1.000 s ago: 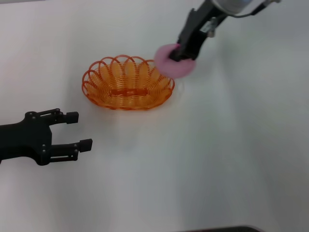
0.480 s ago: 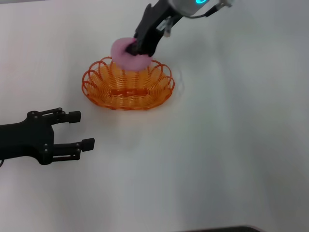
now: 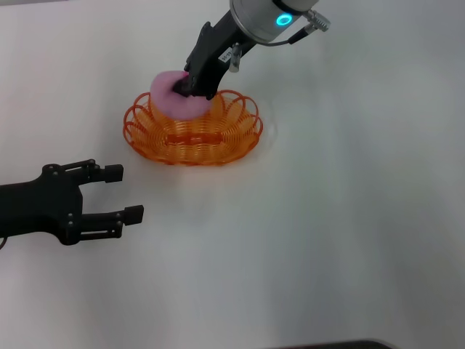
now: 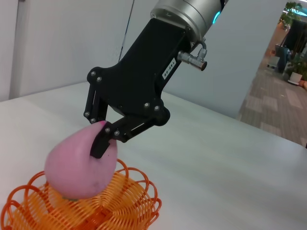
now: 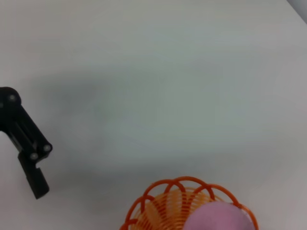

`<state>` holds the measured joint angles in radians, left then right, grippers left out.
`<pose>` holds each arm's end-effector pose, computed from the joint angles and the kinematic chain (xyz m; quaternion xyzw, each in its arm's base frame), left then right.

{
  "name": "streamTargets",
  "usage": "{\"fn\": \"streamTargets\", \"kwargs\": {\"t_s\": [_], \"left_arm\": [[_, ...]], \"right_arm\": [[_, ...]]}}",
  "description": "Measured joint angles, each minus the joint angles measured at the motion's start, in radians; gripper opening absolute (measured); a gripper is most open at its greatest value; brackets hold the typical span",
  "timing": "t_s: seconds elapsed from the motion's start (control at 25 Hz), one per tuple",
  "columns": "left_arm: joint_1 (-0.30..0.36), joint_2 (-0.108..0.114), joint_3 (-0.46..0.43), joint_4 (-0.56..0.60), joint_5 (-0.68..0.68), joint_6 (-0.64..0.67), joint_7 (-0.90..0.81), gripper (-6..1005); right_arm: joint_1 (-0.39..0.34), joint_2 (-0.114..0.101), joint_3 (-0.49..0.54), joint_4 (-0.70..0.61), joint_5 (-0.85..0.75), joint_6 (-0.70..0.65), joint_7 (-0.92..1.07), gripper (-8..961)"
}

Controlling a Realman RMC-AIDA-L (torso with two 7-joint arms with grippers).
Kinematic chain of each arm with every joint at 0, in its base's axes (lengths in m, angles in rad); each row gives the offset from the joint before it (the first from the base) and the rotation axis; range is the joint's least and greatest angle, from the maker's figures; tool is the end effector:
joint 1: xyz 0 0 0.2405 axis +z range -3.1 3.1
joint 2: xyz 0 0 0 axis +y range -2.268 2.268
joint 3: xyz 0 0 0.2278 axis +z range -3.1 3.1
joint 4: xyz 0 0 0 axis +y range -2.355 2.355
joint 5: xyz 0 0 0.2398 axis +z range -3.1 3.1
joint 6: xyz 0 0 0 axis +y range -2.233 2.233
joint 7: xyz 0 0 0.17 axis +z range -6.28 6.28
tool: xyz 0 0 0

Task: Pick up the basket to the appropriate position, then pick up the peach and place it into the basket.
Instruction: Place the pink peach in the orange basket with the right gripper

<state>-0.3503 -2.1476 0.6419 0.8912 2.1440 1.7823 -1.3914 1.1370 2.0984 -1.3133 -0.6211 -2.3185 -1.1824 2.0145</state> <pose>-0.2752 0.2847 0.0065 -0.9491 -0.2204 -0.2086 0.0848 0.0708 0.4298 -0.1067 -0.9889 0.0859 -0.0884 0.0830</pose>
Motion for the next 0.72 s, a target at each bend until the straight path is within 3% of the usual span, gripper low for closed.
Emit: {"fn": "streamTargets", "kwargs": {"t_s": [0.72], "left_arm": [[-0.006,-0.001,0.001,-0.014,0.005,-0.007,-0.001,826]], "right_arm": [[0.003,0.0,-0.001,-0.007,0.019,0.005,0.005,68]]}}
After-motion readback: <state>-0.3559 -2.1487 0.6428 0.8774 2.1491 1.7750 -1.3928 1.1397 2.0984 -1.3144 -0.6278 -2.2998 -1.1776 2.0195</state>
